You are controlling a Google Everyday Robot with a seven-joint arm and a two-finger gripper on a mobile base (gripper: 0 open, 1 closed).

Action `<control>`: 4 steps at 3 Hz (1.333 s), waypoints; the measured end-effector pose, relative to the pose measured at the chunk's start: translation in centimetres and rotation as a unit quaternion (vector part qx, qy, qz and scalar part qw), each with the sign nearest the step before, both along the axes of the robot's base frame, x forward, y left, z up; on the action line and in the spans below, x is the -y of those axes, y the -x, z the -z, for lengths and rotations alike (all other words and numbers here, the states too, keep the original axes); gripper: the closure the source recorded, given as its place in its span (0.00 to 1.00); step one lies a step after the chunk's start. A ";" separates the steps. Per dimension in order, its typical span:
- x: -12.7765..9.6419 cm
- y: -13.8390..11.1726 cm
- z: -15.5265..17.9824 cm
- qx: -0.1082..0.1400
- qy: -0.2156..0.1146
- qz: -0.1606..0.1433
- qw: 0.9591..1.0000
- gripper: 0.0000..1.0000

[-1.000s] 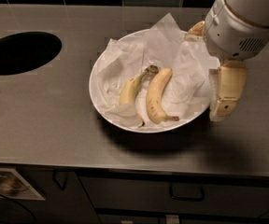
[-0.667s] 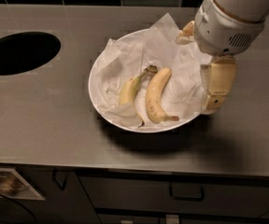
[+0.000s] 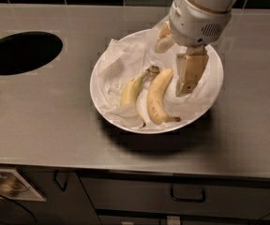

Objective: Pick banana from white bowl

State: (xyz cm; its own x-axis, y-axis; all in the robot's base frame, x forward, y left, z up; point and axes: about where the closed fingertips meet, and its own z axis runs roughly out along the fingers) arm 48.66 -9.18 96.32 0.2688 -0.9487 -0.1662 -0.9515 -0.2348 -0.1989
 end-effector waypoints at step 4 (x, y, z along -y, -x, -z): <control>-2.6 -3.5 4.2 -0.034 -0.015 -0.065 0.997 0.54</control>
Offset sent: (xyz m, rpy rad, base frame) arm 0.0254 0.0205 -0.0310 0.0033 0.0853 0.1257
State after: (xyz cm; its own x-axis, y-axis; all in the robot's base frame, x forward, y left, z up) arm 52.20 -6.61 92.13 0.3760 -0.9013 -0.2152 -0.9250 -0.3514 -0.1445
